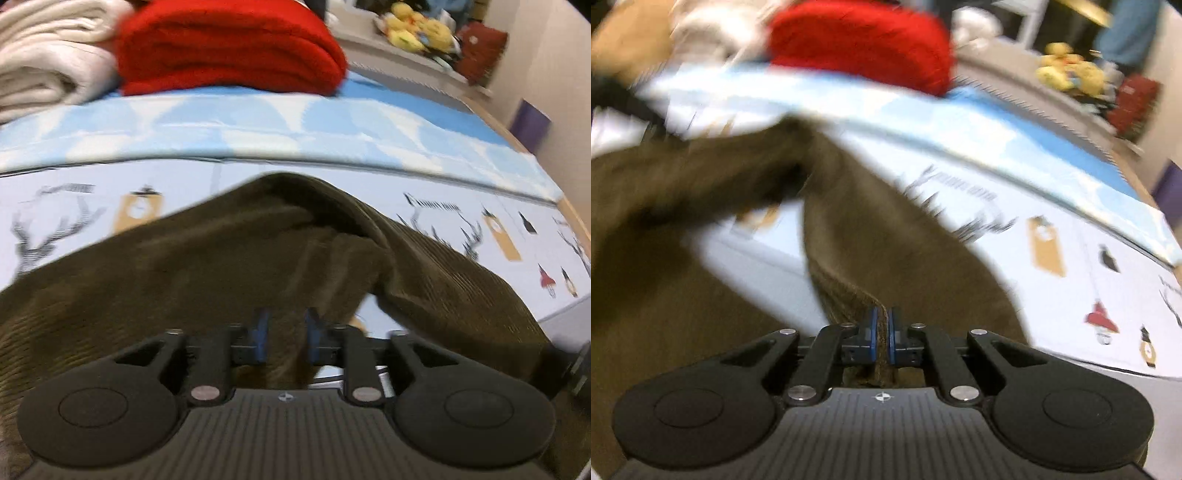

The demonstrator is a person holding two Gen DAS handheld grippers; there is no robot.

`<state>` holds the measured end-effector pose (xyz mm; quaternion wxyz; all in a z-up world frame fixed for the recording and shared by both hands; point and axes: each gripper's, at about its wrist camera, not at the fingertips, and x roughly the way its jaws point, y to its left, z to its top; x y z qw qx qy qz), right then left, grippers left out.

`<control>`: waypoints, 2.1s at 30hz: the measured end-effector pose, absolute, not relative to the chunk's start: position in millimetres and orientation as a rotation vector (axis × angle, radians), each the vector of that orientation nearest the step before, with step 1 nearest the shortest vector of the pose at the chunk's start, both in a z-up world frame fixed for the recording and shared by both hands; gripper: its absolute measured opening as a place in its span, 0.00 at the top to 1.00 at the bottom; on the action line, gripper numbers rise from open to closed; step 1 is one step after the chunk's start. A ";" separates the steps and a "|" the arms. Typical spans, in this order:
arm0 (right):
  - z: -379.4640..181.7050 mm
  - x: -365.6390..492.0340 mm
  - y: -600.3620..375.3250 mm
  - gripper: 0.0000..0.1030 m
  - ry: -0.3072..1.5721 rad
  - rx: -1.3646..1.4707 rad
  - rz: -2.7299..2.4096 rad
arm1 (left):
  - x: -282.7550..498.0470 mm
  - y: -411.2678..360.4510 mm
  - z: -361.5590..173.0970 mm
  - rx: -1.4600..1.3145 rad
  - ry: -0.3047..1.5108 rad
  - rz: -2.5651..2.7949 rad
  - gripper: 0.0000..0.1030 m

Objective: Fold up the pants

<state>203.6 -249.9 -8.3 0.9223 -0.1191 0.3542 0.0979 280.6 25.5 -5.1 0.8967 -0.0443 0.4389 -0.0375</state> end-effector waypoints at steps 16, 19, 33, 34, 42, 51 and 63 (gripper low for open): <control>105.1 274.4 -367.0 1.00 0.479 0.103 -0.031 | 314.3 -13.6 -39.2 0.154 0.872 -0.241 0.94; 131.5 302.4 -378.9 1.00 0.471 0.082 -0.045 | 296.1 -6.3 -19.8 0.234 0.823 -0.388 0.94; -26.7 309.8 -398.4 0.54 0.896 0.142 -0.107 | 272.3 1.0 -43.8 0.380 0.968 -0.580 0.94; -39.8 309.2 -404.0 0.54 0.916 0.160 -0.130 | 273.9 3.4 -44.8 0.370 0.972 -0.579 0.94; -69.7 306.7 -395.6 0.95 0.932 0.017 -0.101 | 284.0 10.1 -40.3 0.325 0.981 -0.527 0.94; 75.4 316.4 -412.3 0.97 0.482 0.145 -0.178 | 273.8 11.3 -29.4 0.325 0.943 -0.576 0.94; 39.8 342.9 -444.7 0.60 0.641 0.282 -0.501 | 260.5 24.9 -8.0 0.210 0.918 -0.750 0.81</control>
